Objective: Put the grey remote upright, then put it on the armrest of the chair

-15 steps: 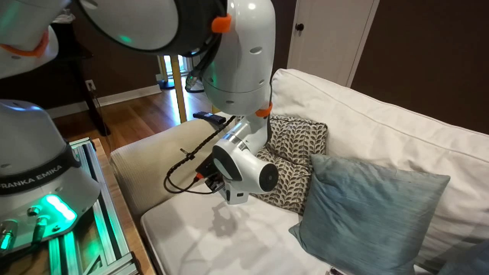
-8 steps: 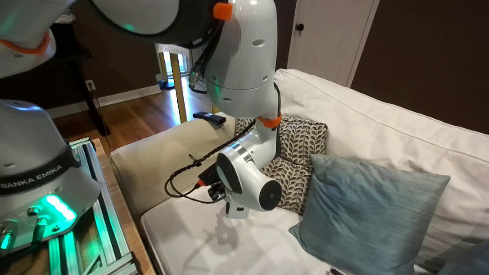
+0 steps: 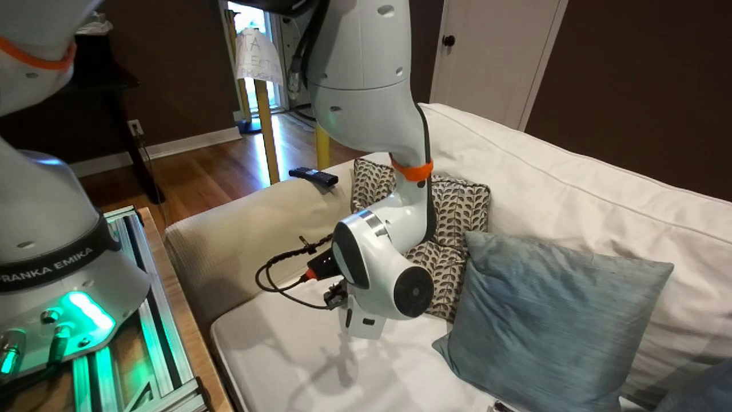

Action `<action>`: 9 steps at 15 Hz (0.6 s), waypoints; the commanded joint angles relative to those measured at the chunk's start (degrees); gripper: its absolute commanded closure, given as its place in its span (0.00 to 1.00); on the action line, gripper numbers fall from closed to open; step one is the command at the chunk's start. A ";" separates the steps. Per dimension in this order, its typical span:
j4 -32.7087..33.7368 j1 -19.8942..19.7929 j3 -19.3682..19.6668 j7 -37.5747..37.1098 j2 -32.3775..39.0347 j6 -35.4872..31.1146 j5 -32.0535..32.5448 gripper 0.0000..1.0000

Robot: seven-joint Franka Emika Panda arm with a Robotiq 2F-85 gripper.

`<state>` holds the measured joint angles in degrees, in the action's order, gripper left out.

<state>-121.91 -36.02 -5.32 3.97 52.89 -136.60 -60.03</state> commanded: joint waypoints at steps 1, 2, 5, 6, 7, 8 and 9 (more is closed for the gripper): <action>-0.59 10.39 6.86 -5.62 -0.49 -3.19 -3.31 0.70; -0.29 12.91 8.49 -7.57 -0.24 -3.21 -2.87 0.70; 0.37 19.24 11.62 -13.23 0.96 -4.33 -1.17 0.70; 0.64 21.11 12.33 -15.07 1.42 -4.78 -0.64 0.20; 0.72 22.82 12.93 -16.70 1.78 -5.04 -0.06 0.18; 0.73 24.67 13.57 -18.65 2.17 -5.97 0.33 0.12; 0.69 26.22 14.16 -20.34 2.41 -6.43 0.84 0.04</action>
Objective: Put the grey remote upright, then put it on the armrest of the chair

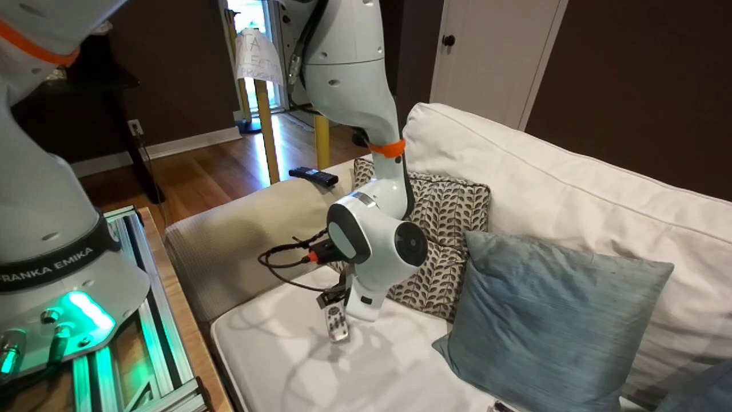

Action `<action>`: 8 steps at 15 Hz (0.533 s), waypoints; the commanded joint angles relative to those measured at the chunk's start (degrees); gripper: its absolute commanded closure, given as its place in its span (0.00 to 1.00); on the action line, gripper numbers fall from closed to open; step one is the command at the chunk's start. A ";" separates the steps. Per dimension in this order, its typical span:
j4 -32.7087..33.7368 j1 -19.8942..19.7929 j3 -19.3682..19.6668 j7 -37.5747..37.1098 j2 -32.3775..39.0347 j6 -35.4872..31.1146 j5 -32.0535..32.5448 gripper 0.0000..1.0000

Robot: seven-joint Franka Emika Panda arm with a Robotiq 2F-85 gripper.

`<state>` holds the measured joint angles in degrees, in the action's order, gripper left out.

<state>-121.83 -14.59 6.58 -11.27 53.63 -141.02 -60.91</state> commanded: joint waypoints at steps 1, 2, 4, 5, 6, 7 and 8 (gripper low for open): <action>0.59 5.98 2.66 -6.35 1.94 -2.53 2.22 0.01; 0.54 7.00 2.89 -7.42 2.14 -3.03 2.59 0.00; 0.13 9.27 2.80 -9.39 2.30 -5.31 2.55 0.00; -0.12 10.73 2.72 -10.83 2.58 -7.57 2.20 0.00; -0.59 11.82 2.30 -11.96 2.59 -9.76 1.49 0.00; -0.76 12.83 1.99 -13.09 2.88 -11.78 1.21 0.00; -1.20 14.49 1.86 -15.19 3.18 -14.19 1.01 0.00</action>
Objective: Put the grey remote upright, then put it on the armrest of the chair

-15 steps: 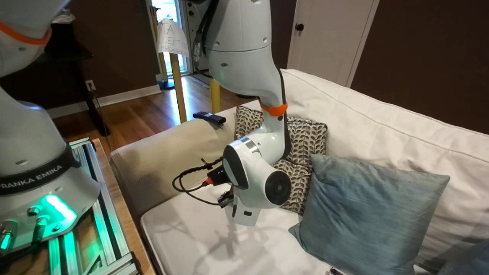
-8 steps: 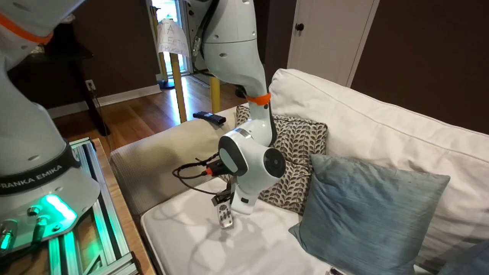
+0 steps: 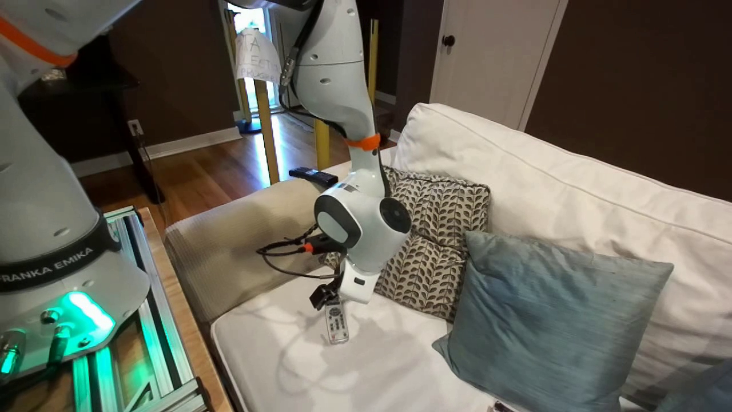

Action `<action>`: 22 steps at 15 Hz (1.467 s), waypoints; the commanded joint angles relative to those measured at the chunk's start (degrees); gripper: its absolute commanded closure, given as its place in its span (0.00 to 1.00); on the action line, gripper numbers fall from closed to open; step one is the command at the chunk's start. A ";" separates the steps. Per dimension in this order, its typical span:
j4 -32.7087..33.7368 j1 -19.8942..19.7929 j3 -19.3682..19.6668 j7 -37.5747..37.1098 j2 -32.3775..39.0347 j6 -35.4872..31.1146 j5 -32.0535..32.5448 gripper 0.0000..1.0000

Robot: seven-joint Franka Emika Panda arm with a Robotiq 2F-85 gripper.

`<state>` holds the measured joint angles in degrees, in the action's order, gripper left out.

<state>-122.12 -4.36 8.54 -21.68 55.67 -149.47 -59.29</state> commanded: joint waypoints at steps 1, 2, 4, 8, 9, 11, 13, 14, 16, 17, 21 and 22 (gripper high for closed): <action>-1.14 5.58 -0.28 -6.54 1.39 -7.66 -0.68 0.00; -0.45 2.23 -0.56 -3.66 0.46 -4.26 0.57 0.00; -0.94 4.50 -0.76 -5.98 0.88 -6.59 0.60 0.00; -1.06 5.10 -0.60 -6.72 0.98 -6.91 0.63 0.00; -1.06 5.03 -0.54 -6.73 0.98 -6.91 0.63 0.00; -1.06 4.95 -0.52 -6.72 0.98 -6.91 0.62 0.00; -1.19 5.52 0.31 -7.07 0.77 -7.06 1.46 0.00; -1.42 6.32 1.01 -7.97 0.72 -7.93 1.84 0.00; -1.57 6.86 1.34 -8.13 0.72 -9.80 1.76 0.00; -0.99 7.00 1.10 -8.03 1.33 -10.75 1.77 0.00; 0.65 7.21 -0.54 -8.24 2.79 -12.11 1.56 0.00; 1.11 7.79 -0.89 -8.80 3.39 -12.30 1.59 0.00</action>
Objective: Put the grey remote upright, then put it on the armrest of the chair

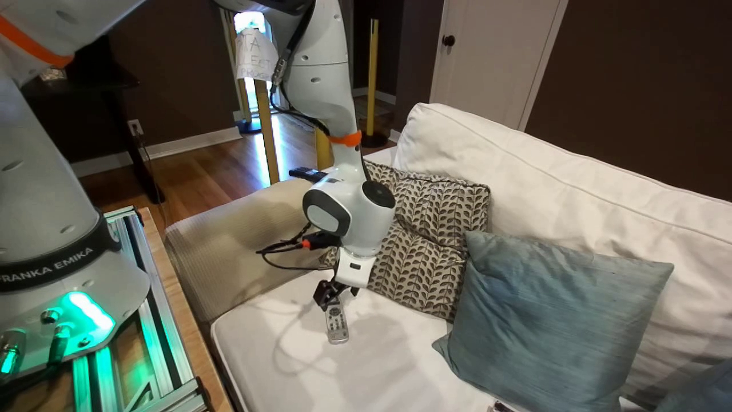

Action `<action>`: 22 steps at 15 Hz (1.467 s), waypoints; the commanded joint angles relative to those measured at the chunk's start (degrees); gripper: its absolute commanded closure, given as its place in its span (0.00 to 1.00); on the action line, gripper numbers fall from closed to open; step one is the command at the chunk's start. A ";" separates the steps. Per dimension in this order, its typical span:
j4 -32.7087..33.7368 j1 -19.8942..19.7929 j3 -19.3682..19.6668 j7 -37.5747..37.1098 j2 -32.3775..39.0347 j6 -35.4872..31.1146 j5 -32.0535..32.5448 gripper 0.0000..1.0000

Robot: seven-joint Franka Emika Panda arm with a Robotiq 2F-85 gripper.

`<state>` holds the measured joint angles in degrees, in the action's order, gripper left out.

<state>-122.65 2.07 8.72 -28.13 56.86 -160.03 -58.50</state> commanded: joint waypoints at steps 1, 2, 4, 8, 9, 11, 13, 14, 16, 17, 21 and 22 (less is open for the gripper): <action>2.10 1.52 -1.63 -2.36 2.67 -1.85 0.64 0.00; 2.33 1.93 -2.03 -2.83 3.05 -2.58 0.15 0.00; 2.58 2.84 -2.51 -4.02 3.98 -4.50 -0.53 0.00; 2.73 4.14 -3.05 -7.19 5.77 -7.88 -0.97 0.00; 2.85 4.29 -3.09 -7.84 6.22 -8.60 -1.01 0.00; 3.07 4.29 -3.40 -8.71 6.96 -10.27 -1.06 0.00; 3.62 3.96 -3.71 -8.97 7.75 -11.55 -0.99 0.00; 3.89 4.14 -3.55 -9.47 8.21 -11.96 -0.85 0.01; 4.29 4.24 -3.43 -10.07 8.80 -12.32 -0.70 0.26; 4.45 4.33 -3.35 -10.44 9.11 -12.61 -0.67 0.31; 4.81 4.68 -3.17 -11.43 9.97 -13.62 -0.53 0.64; 4.88 4.25 -3.72 -10.85 9.80 -13.84 -0.51 0.70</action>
<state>-119.07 5.88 5.49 -37.99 65.07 -172.01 -58.80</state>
